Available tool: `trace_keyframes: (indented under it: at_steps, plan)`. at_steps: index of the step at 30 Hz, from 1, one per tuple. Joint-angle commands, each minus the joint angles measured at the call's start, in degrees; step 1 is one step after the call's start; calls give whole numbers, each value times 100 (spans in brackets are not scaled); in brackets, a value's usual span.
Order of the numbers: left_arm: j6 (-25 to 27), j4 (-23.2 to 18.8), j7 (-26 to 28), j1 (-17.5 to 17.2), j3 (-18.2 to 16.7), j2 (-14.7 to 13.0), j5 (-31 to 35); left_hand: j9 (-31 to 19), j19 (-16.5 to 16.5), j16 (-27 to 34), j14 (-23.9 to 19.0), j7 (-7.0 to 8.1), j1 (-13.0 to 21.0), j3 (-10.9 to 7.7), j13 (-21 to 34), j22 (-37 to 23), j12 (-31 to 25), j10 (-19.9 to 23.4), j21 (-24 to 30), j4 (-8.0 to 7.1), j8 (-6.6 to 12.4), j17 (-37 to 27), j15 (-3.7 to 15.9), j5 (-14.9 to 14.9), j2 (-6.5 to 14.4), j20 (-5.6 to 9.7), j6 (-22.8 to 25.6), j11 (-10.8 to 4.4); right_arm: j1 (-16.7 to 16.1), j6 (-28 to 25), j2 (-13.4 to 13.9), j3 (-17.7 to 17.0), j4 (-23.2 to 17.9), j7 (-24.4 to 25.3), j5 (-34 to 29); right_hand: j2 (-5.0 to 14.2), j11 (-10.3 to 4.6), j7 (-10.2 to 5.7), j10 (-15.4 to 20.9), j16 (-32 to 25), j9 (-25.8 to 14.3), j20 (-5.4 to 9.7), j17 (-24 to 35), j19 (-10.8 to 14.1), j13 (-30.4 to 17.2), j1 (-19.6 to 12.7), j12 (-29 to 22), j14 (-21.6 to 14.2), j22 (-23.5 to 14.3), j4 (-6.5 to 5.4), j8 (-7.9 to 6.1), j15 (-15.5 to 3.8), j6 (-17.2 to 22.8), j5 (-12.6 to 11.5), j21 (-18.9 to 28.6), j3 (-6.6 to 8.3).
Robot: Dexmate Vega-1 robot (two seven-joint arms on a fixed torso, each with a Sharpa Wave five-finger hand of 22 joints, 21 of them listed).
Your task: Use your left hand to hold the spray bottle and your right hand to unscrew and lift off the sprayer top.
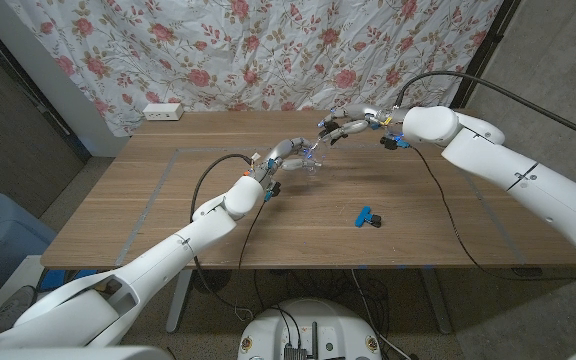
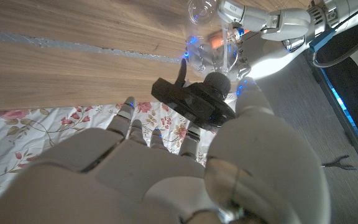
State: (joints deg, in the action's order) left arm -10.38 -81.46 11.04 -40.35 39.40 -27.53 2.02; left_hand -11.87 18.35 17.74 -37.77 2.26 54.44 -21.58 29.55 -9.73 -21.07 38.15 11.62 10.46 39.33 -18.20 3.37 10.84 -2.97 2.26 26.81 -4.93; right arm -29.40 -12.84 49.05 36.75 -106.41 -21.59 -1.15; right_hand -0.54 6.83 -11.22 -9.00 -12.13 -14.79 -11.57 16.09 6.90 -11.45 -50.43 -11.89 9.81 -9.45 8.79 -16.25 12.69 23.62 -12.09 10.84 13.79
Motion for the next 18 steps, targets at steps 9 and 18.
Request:
trace_keyframes:
  at_steps: [9, 18]
  plan:
    - [14, -76, -23, -60, -35, -58, -13, -23, 69, -31, -55, 115, -101, -101, 328, -24, -5, 492, -24, -100, 1327, -31, 826, 46, 909, 405, 103, -435, -106, -110, -39, 4, -62, 224, -81, 15, -147, -118, 186, -72, -122, -15, -26, 259, -11, -326, -53, -153, -20, 93, -333, -10, 552, 77, 52, 111]
    - [35, -92, -42, -51, -33, -61, -6, -22, 79, -52, -62, 139, -144, -106, 336, -24, 0, 502, -21, -104, 1332, -19, 837, 46, 909, 398, 95, -441, -164, -70, -76, -18, -25, 358, -76, 11, -259, -128, 416, -109, -214, -11, -46, 434, 0, -501, -79, -276, -18, 85, -585, -8, 932, 103, 52, 184]
